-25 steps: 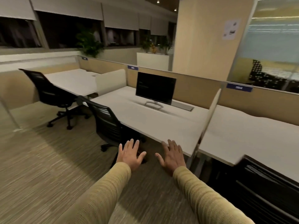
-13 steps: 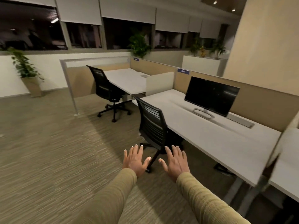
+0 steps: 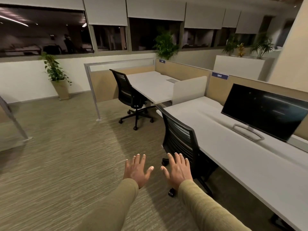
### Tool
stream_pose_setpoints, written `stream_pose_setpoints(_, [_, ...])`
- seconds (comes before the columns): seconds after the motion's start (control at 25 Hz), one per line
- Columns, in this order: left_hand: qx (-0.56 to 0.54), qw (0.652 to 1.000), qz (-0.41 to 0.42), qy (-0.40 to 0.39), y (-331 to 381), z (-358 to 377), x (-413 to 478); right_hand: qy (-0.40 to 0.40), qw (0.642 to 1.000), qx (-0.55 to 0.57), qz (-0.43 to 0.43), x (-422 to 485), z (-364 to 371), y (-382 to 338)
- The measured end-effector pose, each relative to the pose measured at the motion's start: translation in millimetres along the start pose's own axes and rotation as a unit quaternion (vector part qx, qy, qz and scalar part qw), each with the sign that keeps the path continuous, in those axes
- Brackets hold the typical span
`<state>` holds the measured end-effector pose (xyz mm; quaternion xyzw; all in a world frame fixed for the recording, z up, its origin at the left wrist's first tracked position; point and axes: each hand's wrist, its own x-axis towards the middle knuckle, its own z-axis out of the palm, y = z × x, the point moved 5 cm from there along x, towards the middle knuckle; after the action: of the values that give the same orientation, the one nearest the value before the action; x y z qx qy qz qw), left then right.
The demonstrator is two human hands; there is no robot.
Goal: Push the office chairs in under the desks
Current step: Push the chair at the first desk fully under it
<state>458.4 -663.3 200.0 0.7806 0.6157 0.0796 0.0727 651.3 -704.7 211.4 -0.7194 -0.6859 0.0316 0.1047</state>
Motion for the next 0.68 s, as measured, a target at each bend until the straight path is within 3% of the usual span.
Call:
stream_pose_setpoints(0.32, [-0.015,1.000,-0.006,-0.002,-16,-16,138,-0.016,0.999,-0.027,-0.029,153,6,-2])
stream_pose_setpoints(0.68, [-0.007,0.998,-0.063,0.008,-162,-22,282,-0.041,0.996,-0.031,-0.076,331,52,-103])
